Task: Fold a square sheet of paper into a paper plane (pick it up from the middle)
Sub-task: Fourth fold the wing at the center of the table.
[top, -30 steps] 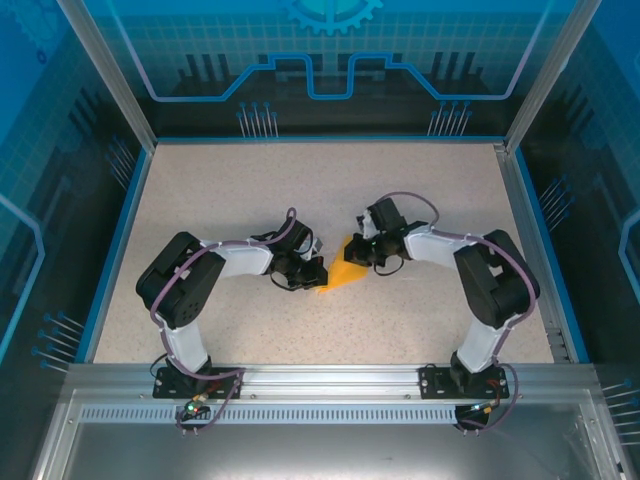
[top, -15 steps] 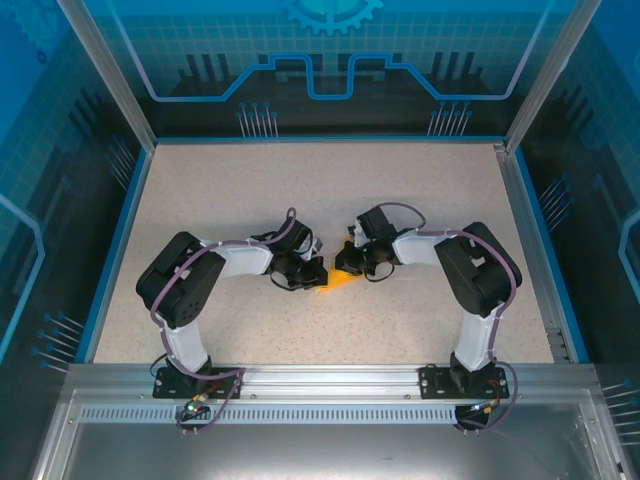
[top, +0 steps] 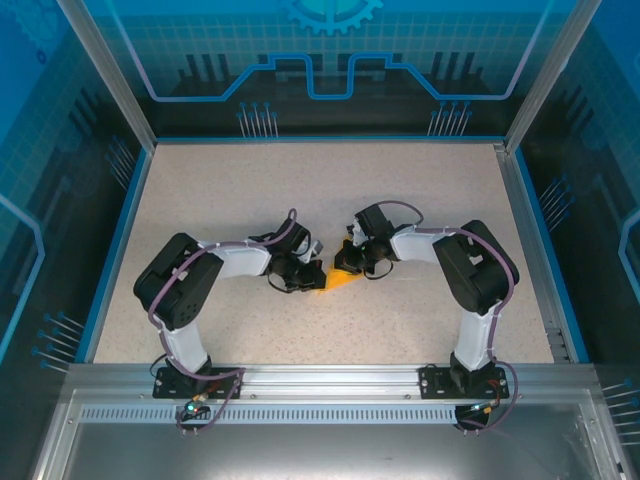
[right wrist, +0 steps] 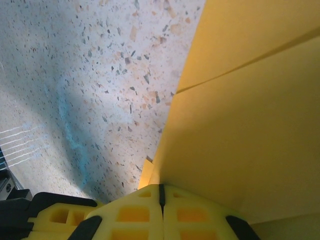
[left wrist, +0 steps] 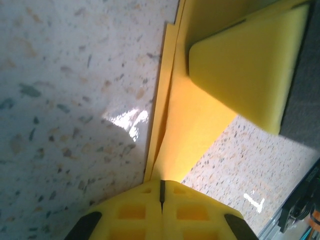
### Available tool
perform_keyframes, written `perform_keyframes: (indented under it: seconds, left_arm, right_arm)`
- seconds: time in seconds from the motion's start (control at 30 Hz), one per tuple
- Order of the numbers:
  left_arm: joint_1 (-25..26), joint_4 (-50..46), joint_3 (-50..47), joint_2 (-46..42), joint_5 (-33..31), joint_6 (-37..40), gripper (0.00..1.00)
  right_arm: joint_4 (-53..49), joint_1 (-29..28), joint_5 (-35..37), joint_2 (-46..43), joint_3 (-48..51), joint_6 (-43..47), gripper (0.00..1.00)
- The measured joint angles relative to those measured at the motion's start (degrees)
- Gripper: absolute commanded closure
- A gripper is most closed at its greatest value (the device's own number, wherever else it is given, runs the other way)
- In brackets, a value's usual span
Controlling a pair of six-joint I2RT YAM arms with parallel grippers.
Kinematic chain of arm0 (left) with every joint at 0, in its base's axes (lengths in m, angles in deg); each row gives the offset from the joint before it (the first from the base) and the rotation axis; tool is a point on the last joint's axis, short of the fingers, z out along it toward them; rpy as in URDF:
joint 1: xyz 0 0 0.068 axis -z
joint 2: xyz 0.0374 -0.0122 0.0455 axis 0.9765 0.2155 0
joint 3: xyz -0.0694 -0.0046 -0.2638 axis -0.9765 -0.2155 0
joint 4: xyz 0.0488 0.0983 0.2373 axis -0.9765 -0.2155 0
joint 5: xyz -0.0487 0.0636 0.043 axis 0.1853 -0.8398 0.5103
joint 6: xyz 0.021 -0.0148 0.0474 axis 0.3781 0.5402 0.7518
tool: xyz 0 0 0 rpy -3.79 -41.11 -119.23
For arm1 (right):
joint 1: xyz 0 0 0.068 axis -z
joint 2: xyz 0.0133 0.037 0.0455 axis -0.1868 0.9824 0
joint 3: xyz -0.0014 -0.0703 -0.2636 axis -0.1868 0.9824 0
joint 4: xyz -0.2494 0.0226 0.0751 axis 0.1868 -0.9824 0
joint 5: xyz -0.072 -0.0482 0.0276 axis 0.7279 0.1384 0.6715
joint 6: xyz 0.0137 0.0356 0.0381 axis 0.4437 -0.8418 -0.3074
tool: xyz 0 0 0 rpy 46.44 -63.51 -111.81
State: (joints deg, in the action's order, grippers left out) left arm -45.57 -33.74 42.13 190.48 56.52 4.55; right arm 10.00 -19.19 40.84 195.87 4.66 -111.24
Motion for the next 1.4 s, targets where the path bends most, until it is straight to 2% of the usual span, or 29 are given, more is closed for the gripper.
perform_keyframes:
  seconds: [0.23, 0.3, 0.37, 0.5, 0.57, 0.67, 0.7, 0.73, 0.83, 1.0, 1.1, 1.4]
  left_arm:
    - [-0.33, -5.22, -1.57, -2.64, 0.44, 1.51, 1.00]
    - [-0.46, -7.43, -1.77, -3.61, 0.44, 1.88, 1.00]
    - [-0.79, -8.66, -1.79, -5.01, 0.42, 1.88, 0.96]
    - [-1.99, -8.15, -1.77, -9.86, -0.11, 0.24, 0.86]
    - [-2.27, -7.04, -1.77, -11.78, -0.92, -1.01, 0.80]
    - [-2.43, -4.42, -1.79, -13.00, -2.49, -3.34, 0.69]
    - [-2.43, -3.45, -1.84, -13.05, -3.15, -4.20, 0.61]
    - [-2.45, -2.47, -1.88, -13.05, -3.87, -4.94, 0.54]
    - [-2.56, -0.42, -1.92, -13.05, -5.73, -6.12, 0.43]
    - [-2.64, 1.97, -1.92, -13.03, -8.96, -7.17, 0.31]
    - [-2.84, 2.43, -1.92, -13.03, -10.84, -7.21, 0.26]
    - [-5.27, 2.73, -1.92, -13.05, -12.74, -7.23, 0.16]
  right_arm:
    - [-0.68, 0.00, 0.07, 0.04, -0.39, 0.28, 0.94]
    - [-1.14, 0.00, 0.15, 0.04, -0.70, 0.50, 0.92]
    - [-1.84, -0.02, 0.39, 0.02, -1.22, 0.85, 0.87]
    - [-3.08, 0.00, 1.79, -1.05, -2.23, 0.90, 0.66]
    - [-3.50, 0.09, 2.78, -3.13, -2.27, 0.68, 0.58]
    - [-3.96, 0.44, 4.42, -7.41, -2.27, -0.52, 0.45]
    - [-3.89, 0.76, 5.18, -9.09, -2.14, -0.81, 0.43]
    - [-3.74, 1.07, 5.90, -10.64, -1.73, -1.33, 0.42]
    - [-3.52, 2.23, 7.80, -14.45, 0.66, -2.95, 0.41]
    - [-3.56, 3.28, 9.31, -14.73, 4.31, -5.62, 0.42]
    - [-3.08, 3.28, 9.20, -13.49, 5.11, -6.80, 0.46]
    - [-0.61, 2.82, 9.16, -8.15, 4.15, -8.22, 0.50]
